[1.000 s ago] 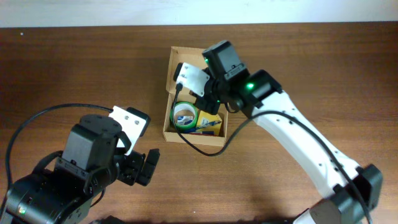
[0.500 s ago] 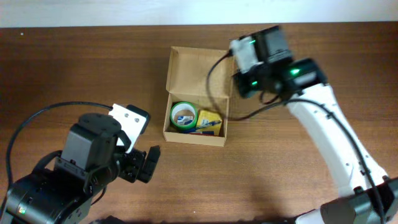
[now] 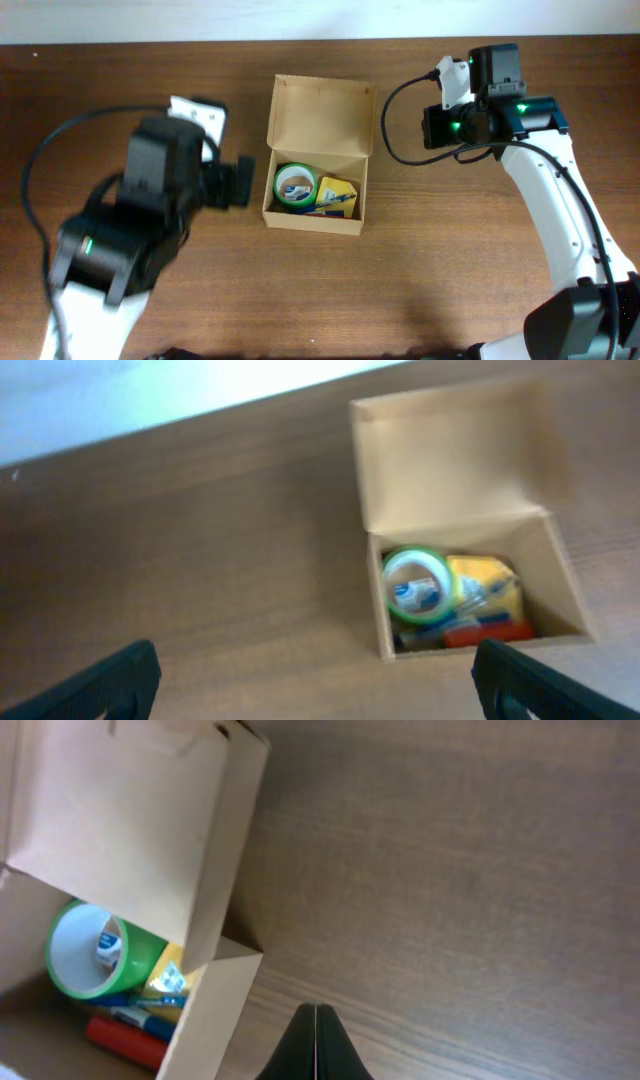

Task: Pack container
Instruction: 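Raise both grippers to the lid flaps at the box's far edge, then fold the lid down over the box with both grippers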

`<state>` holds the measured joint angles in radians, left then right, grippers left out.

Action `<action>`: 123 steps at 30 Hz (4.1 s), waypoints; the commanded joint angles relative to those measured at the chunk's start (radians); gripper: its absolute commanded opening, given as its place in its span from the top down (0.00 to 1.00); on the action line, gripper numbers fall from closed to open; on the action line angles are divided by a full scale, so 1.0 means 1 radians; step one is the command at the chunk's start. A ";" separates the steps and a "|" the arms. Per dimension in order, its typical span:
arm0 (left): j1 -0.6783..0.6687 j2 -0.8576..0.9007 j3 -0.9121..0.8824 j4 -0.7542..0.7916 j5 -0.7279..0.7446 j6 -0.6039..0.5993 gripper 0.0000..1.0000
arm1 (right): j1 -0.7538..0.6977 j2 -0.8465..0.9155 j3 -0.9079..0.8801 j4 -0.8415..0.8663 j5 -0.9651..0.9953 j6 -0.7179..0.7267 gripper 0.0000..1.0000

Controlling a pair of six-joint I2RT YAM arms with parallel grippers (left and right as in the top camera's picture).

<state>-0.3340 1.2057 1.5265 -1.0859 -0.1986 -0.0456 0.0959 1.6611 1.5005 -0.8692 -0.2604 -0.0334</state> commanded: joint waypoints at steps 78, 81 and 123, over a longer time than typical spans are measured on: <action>0.278 1.052 0.220 0.704 1.250 -0.165 0.98 | -0.006 0.355 -0.085 0.602 -0.714 0.262 0.96; 0.278 1.013 0.220 0.651 1.249 -0.090 0.98 | -0.006 0.347 -0.066 0.601 -0.773 0.259 0.96; 0.211 0.481 0.180 -0.138 0.733 0.347 0.98 | 0.204 0.027 0.076 -0.344 -0.273 -0.117 0.96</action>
<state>-0.1131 1.7065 1.7332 -1.2167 0.5648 0.2512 0.2642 1.7176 1.5692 -1.2083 -0.5632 -0.1265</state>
